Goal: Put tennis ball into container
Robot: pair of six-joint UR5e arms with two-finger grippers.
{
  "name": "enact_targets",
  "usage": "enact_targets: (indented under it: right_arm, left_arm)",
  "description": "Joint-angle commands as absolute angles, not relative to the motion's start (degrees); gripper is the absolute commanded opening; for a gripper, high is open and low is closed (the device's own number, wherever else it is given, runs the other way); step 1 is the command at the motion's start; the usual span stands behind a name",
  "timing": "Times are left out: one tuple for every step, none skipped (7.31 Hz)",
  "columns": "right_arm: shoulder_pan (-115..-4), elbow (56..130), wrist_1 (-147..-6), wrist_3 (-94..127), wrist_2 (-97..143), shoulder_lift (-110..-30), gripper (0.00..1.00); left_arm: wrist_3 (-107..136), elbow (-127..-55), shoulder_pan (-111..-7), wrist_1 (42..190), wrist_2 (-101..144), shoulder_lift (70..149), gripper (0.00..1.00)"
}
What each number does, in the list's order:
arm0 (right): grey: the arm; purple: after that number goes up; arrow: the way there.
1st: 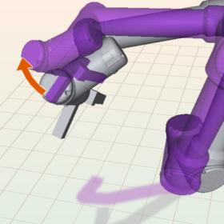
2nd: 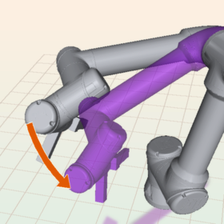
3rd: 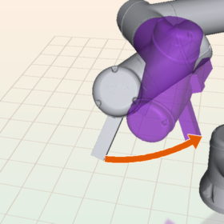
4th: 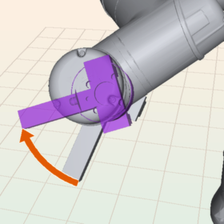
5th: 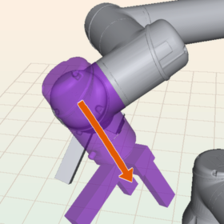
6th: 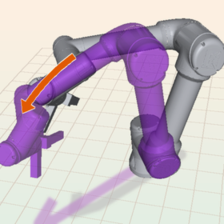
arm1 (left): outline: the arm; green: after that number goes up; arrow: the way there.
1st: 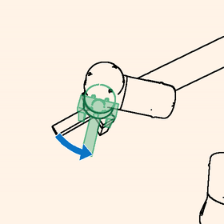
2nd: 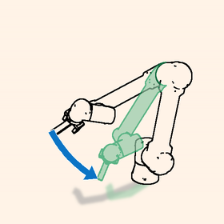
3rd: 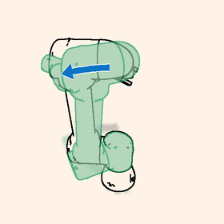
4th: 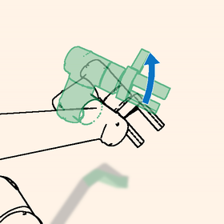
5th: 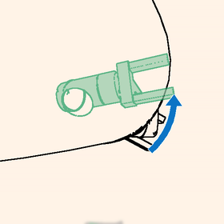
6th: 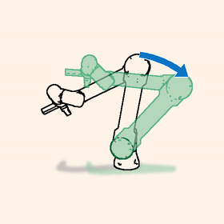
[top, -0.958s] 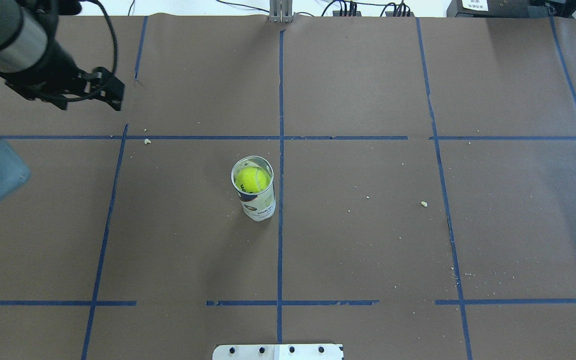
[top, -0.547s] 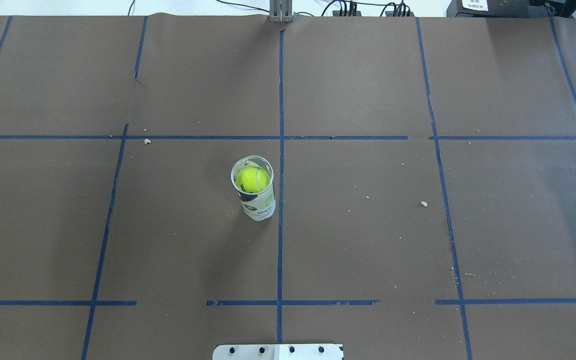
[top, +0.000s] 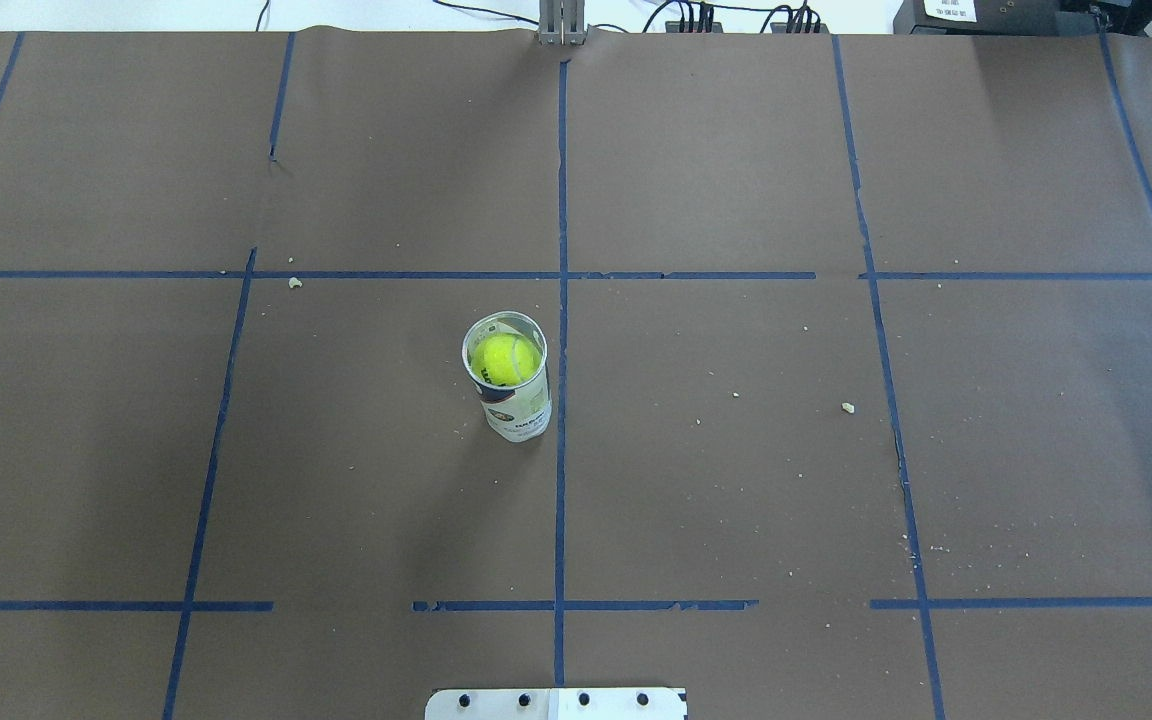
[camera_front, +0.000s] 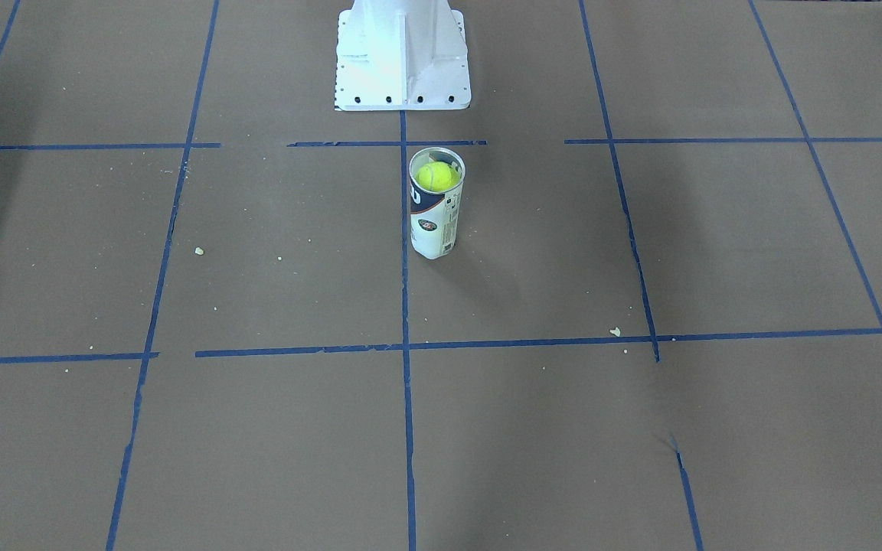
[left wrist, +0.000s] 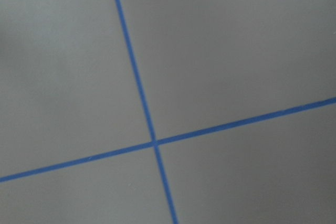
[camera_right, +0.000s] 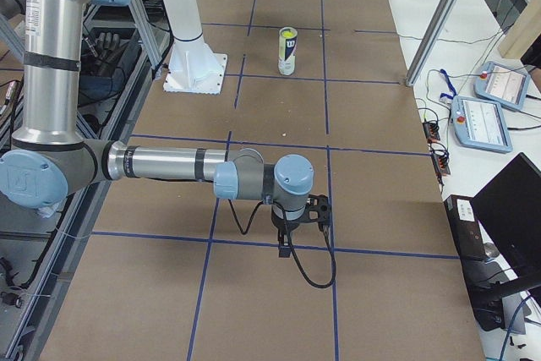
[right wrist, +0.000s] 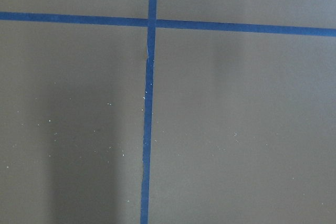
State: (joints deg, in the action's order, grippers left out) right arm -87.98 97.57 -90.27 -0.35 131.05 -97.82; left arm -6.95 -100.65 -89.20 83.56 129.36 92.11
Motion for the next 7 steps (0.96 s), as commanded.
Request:
enact_targets:
  right_arm:
    - [-88.0, 97.6, -90.3, -0.4, 131.0, -97.8, 1.00]
    - [-88.0, 97.6, -90.3, -0.4, 131.0, -97.7, 1.00]
    - [-88.0, 97.6, -90.3, -0.4, 131.0, -97.8, 1.00]
    - [-88.0, 97.6, -90.3, -0.4, 131.0, -97.8, 1.00]
    - [-88.0, 97.6, -90.3, -0.4, 131.0, -97.8, 1.00]
    - [-88.0, 97.6, -90.3, -0.4, 131.0, -97.7, 1.00]
    - [-88.0, 97.6, -90.3, -0.4, 131.0, -97.8, 1.00]
  left_arm:
    - [-7.1, -99.4, -90.8, 84.2, 130.6, 87.1, 1.00]
    - [-7.2, -99.3, -90.8, 84.3, 130.6, 85.8, 1.00]
    - [-7.4, -99.4, -91.5, 84.2, 130.7, 85.3, 1.00]
    - [-7.5, -99.7, -91.9, 84.3, 130.7, 84.8, 1.00]
    - [-7.0, -99.6, -91.9, 84.1, 130.7, 84.7, 1.00]
    - [-6.9, -99.6, -91.9, 84.1, 130.4, 84.9, 1.00]
    - [-7.0, -100.0, -91.8, 84.2, 130.4, 85.1, 1.00]
